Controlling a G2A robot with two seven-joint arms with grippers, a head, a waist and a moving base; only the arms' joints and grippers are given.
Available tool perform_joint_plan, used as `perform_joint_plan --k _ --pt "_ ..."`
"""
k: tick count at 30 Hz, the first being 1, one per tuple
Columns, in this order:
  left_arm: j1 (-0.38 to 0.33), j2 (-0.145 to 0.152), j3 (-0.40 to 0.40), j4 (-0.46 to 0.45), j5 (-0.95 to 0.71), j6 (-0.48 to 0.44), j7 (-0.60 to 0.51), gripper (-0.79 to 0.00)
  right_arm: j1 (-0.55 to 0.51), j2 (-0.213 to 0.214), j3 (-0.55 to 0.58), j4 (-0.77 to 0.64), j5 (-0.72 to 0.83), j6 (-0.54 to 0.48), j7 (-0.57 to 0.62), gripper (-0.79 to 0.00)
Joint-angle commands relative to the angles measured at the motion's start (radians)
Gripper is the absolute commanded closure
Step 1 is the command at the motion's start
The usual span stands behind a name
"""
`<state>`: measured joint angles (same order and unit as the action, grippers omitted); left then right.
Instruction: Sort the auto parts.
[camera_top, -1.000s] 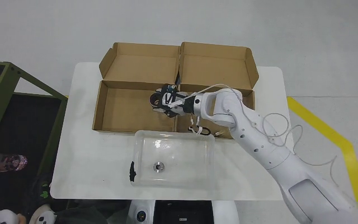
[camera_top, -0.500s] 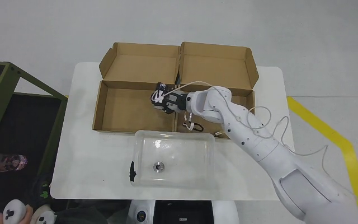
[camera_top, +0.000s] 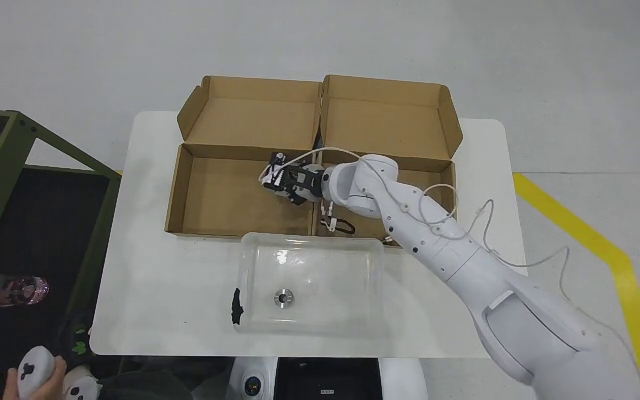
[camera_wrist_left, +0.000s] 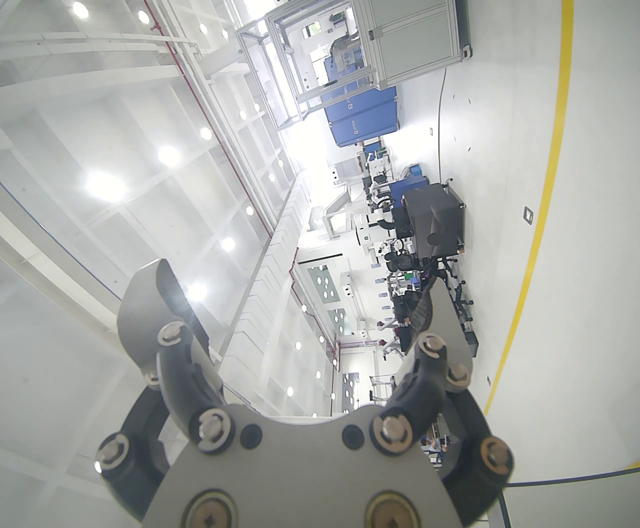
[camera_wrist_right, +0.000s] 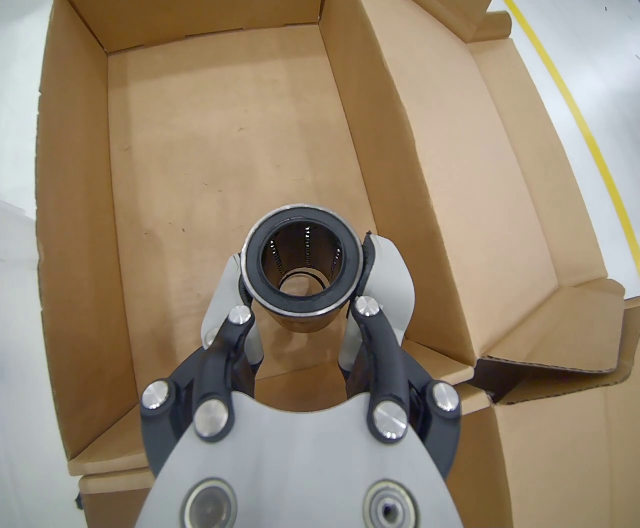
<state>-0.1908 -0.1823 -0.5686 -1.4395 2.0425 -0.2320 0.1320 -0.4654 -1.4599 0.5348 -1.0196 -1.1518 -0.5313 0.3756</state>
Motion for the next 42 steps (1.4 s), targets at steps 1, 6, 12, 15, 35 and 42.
perform_joint_plan --k 1,6,12,15,35,42 --pt "0.0 0.0 0.0 0.0 0.0 0.0 0.0 -0.785 0.003 -0.009 -0.004 0.021 -0.001 0.001 -0.007 -0.058" --pt "0.0 0.0 0.0 0.0 0.0 0.0 0.0 -0.785 0.01 -0.025 -0.007 0.059 -0.007 -0.001 -0.016 -0.311" --pt "0.0 0.0 0.0 0.0 0.0 0.0 0.0 -0.785 0.012 -0.038 -0.005 0.079 -0.016 -0.006 -0.004 -0.379" --pt "0.0 0.0 0.0 0.0 0.0 0.0 0.0 -0.785 0.013 -0.039 0.005 0.077 -0.021 -0.011 -0.004 -0.443" --pt "0.0 0.0 0.0 0.0 0.0 0.0 0.0 -0.785 -0.15 0.046 0.189 -0.291 -0.054 -0.174 -0.01 -0.622" --pt "0.0 0.0 0.0 0.0 0.0 0.0 0.0 -0.785 -0.273 0.095 0.284 -0.486 -0.061 -0.27 0.011 -0.616"
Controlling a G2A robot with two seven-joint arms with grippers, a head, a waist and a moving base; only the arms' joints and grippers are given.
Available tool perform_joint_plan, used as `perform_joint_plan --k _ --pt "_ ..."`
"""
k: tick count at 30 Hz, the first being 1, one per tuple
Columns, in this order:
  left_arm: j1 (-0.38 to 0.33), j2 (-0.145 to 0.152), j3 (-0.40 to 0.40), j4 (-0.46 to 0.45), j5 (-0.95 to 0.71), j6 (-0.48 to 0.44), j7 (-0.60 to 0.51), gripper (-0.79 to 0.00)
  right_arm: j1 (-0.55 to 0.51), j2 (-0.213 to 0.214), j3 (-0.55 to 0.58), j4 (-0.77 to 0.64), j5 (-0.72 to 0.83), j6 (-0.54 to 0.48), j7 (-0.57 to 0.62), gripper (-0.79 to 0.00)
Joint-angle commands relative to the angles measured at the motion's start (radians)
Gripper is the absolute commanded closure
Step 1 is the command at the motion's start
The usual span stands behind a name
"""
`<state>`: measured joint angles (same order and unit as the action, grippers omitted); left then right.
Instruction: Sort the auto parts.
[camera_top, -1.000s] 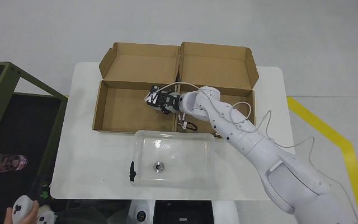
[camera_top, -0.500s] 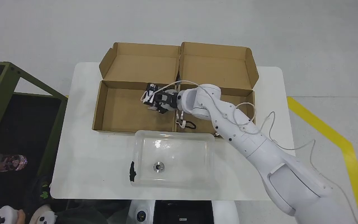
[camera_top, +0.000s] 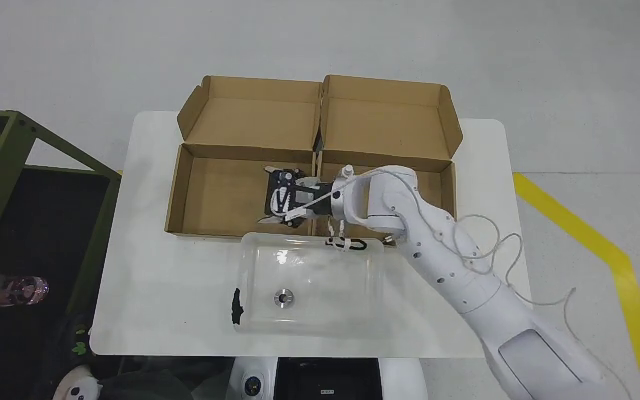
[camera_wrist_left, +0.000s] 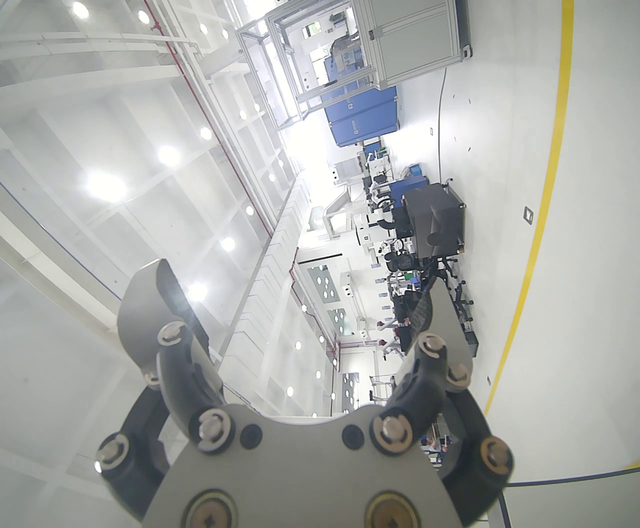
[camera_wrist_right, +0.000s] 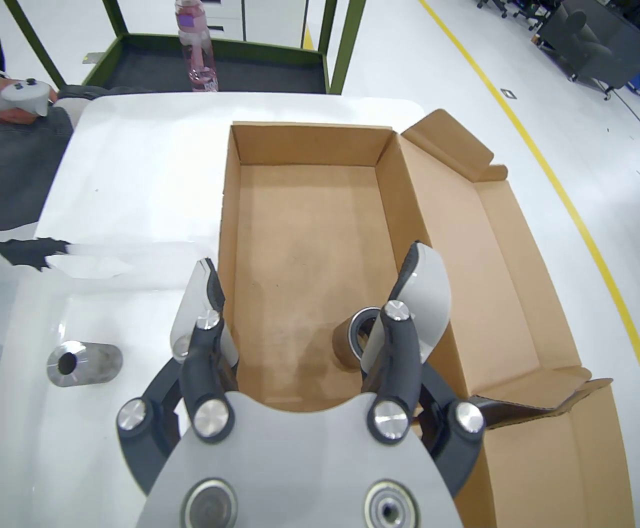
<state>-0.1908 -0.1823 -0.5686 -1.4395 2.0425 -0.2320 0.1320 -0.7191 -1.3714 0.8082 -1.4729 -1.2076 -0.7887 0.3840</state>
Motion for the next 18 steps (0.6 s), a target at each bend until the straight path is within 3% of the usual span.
perform_joint_plan --k 1,8,18 --pt "0.0 0.0 0.0 0.0 0.0 0.0 0.0 -0.785 -0.038 0.012 0.022 -0.062 -0.008 -0.022 0.005 -0.616" --pt "0.0 0.0 0.0 0.0 0.0 0.0 0.0 -0.785 -0.17 0.049 0.083 -0.213 -0.037 -0.081 0.032 -0.622" --pt "0.0 0.0 0.0 0.0 0.0 0.0 0.0 -0.785 -0.277 0.079 0.111 -0.291 -0.06 -0.134 0.05 -0.619"
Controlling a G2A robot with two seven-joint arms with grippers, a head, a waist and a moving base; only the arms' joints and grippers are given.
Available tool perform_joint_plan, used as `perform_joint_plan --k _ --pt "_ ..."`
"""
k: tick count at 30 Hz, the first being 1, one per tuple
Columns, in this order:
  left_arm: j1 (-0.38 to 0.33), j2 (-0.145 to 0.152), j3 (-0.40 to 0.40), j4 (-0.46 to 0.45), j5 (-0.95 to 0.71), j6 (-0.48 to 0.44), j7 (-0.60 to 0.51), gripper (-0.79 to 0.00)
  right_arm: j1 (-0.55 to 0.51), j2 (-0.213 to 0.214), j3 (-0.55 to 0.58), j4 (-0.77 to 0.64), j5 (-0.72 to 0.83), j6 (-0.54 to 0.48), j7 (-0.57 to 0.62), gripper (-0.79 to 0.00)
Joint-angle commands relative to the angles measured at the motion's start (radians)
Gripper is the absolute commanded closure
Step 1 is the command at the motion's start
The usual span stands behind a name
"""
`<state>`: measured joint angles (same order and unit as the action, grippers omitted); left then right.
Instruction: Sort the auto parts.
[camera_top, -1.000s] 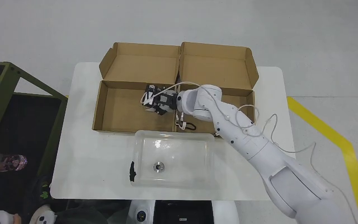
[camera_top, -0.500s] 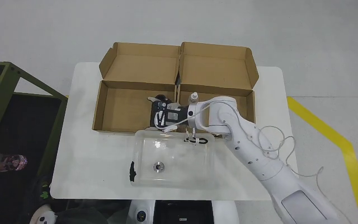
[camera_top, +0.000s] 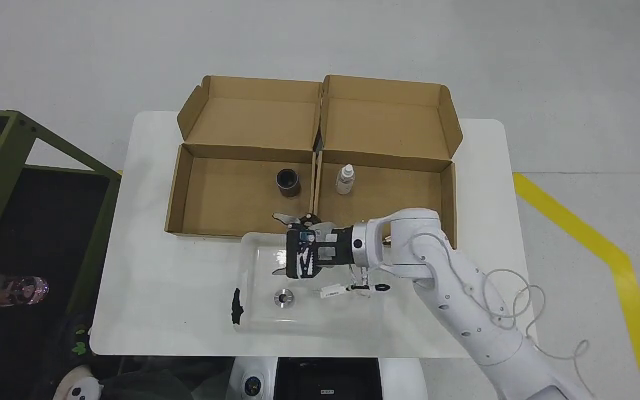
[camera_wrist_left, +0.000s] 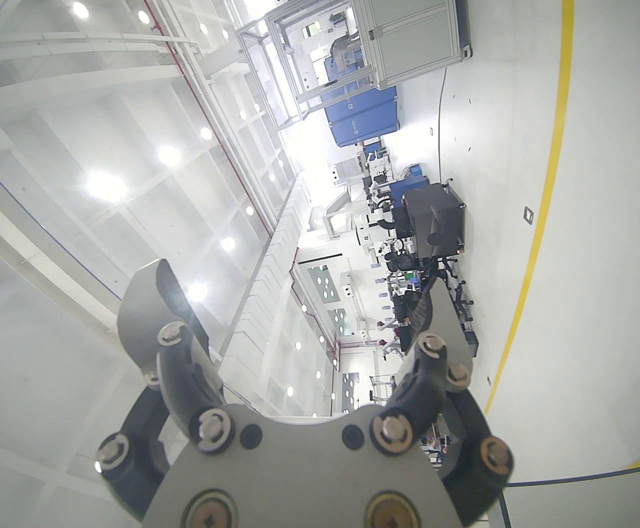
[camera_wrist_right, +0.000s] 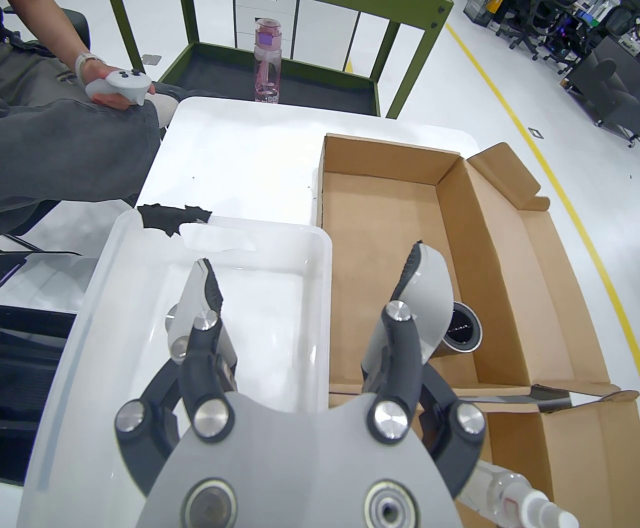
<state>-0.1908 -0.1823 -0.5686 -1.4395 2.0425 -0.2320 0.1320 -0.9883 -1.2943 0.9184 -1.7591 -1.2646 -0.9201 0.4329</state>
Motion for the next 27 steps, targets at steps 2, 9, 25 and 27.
perform_joint_plan --k 2,9,25,27 --pt "0.0 0.0 0.0 0.0 0.0 0.0 0.0 -0.785 -0.025 0.007 0.002 -0.018 -0.011 -0.008 0.003 -0.619" --pt "0.0 0.0 0.0 0.0 0.0 0.0 0.0 -0.785 -0.06 0.015 -0.029 -0.043 -0.059 -0.028 -0.006 -0.603" --pt "0.0 0.0 0.0 0.0 0.0 0.0 0.0 -0.785 -0.075 0.019 -0.106 0.015 -0.155 -0.01 -0.037 -0.585" --pt "0.0 0.0 0.0 0.0 0.0 0.0 0.0 -0.785 -0.077 0.02 -0.112 0.021 -0.166 -0.007 -0.036 -0.576"
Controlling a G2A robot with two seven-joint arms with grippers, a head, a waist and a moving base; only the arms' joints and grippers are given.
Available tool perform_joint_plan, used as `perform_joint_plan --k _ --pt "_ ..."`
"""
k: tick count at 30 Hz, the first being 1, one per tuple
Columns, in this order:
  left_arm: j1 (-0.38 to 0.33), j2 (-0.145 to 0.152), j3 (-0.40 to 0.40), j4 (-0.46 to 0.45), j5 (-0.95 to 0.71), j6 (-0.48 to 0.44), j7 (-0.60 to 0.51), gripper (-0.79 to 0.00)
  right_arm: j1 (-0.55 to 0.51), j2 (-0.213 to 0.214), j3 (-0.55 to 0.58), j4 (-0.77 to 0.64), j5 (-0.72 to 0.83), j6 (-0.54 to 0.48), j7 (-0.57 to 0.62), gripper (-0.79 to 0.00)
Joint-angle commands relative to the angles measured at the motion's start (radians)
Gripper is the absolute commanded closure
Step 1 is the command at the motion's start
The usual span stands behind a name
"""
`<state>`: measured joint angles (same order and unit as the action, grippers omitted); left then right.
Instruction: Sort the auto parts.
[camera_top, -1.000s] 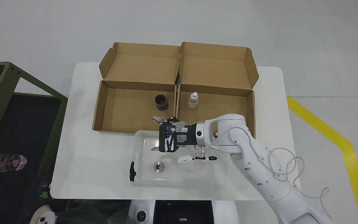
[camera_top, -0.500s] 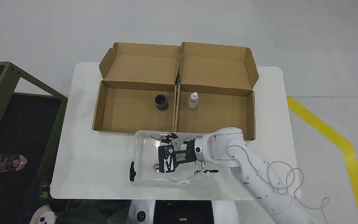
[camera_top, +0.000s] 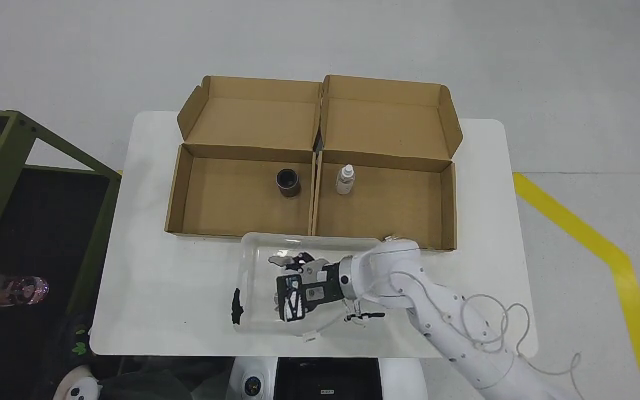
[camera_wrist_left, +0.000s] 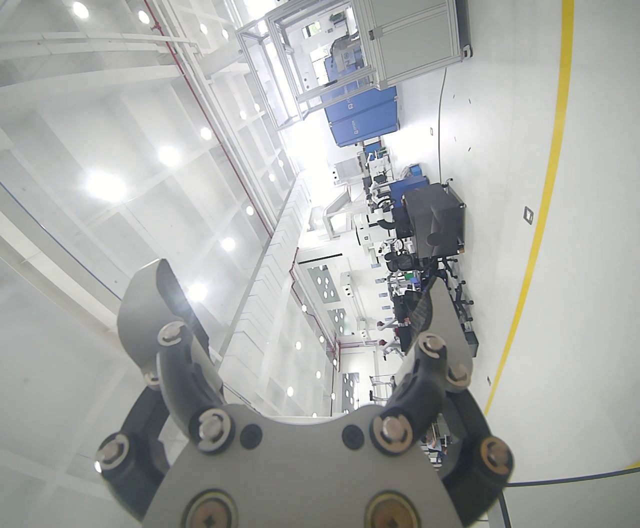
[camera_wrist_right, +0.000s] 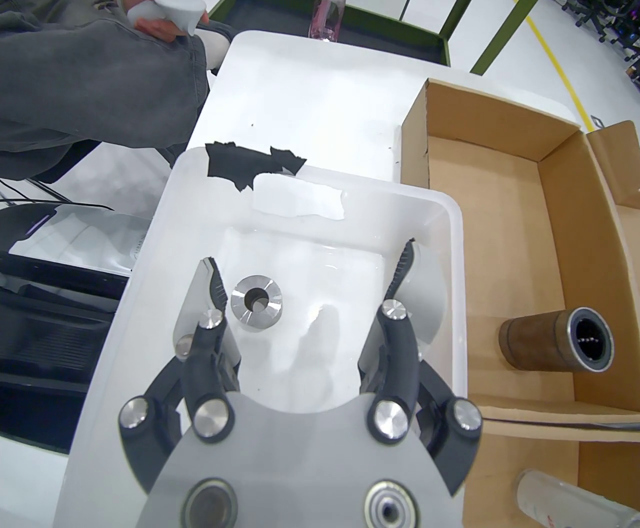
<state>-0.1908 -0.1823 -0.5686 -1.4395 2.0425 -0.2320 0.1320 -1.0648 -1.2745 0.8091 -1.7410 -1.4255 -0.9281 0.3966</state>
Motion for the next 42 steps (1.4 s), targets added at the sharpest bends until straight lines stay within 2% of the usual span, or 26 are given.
perform_joint_plan --k 1,15,25,29,31,38,41,42 --pt "0.0 0.0 0.0 0.0 0.0 0.0 0.0 -0.785 -0.002 0.001 -0.006 0.009 -0.008 0.003 0.0 -0.573" --pt "0.0 0.0 0.0 0.0 0.0 0.0 0.0 -0.785 0.013 -0.002 -0.049 0.087 -0.035 0.021 -0.01 -0.517" --pt "0.0 0.0 0.0 0.0 0.0 0.0 0.0 -0.785 0.03 -0.009 -0.088 0.139 -0.054 0.038 -0.022 -0.505" --pt "0.0 0.0 0.0 0.0 0.0 0.0 0.0 -0.785 0.034 -0.012 -0.103 0.15 -0.057 0.042 -0.025 -0.465" --pt "0.0 0.0 0.0 0.0 0.0 0.0 0.0 -0.785 0.037 -0.014 -0.11 0.154 -0.057 0.043 -0.024 -0.391" --pt "0.0 0.0 0.0 0.0 0.0 0.0 0.0 -0.785 0.051 -0.02 -0.129 0.176 -0.054 0.046 -0.026 -0.345" --pt "0.0 0.0 0.0 0.0 0.0 0.0 0.0 -0.785 0.055 -0.021 -0.132 0.18 -0.048 0.044 -0.027 -0.271" --pt "0.0 0.0 0.0 0.0 0.0 0.0 0.0 -0.785 0.056 -0.021 -0.132 0.179 -0.047 0.042 -0.027 -0.219"
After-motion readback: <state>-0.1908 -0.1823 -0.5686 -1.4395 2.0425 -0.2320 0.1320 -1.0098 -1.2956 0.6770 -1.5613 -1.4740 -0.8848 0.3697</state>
